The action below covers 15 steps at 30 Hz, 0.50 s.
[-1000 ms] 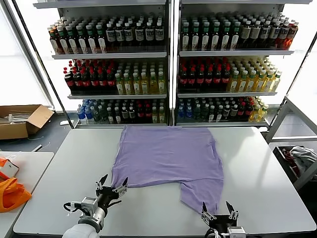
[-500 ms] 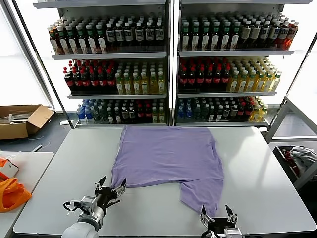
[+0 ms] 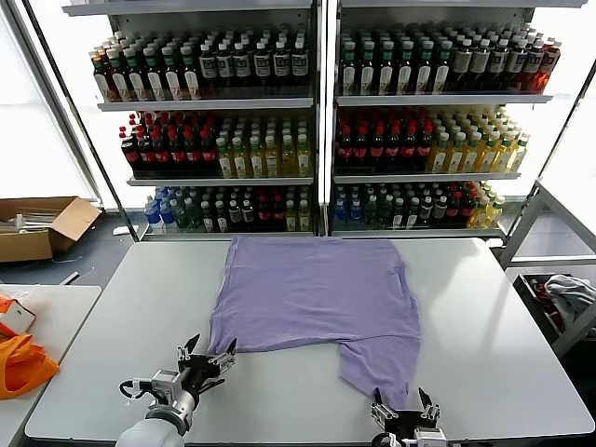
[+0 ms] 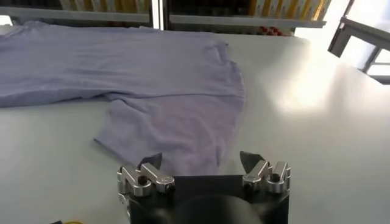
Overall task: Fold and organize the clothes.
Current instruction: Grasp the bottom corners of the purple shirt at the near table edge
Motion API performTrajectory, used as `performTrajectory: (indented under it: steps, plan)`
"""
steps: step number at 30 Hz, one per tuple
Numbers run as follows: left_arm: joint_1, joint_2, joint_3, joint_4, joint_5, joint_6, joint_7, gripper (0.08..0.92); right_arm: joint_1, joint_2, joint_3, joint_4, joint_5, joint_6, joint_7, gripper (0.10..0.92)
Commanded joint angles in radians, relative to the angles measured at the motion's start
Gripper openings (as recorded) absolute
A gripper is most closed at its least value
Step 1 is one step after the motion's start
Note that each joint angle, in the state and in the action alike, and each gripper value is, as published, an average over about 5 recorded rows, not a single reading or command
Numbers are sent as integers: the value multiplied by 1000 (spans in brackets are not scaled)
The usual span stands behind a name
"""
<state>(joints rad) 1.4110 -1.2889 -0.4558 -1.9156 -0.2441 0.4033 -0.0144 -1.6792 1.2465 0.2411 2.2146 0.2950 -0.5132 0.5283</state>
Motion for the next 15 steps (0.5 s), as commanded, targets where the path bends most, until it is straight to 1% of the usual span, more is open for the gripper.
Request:
performTrajectory:
  steps: [1,3,6,9,15]
  plan:
    - [10,2,4,5,0,2,2,822,0,2,-5,-5,1,-3,-1,813]
    - [11,2,6,7,1,2,1,821,-3,0,-5,-5,2,-1,-1,783]
    - [18,2,14,5,8,1,-1,791,-8,-1,-7,-5,2,2,1,705]
    - [27,1,19,1,16,1,-1,719,-13,-3,-8,-6,3,4,0,619]
    - [39,-1,22,-6,31,3,0,545,-19,-4,-6,-6,39,13,4,445]
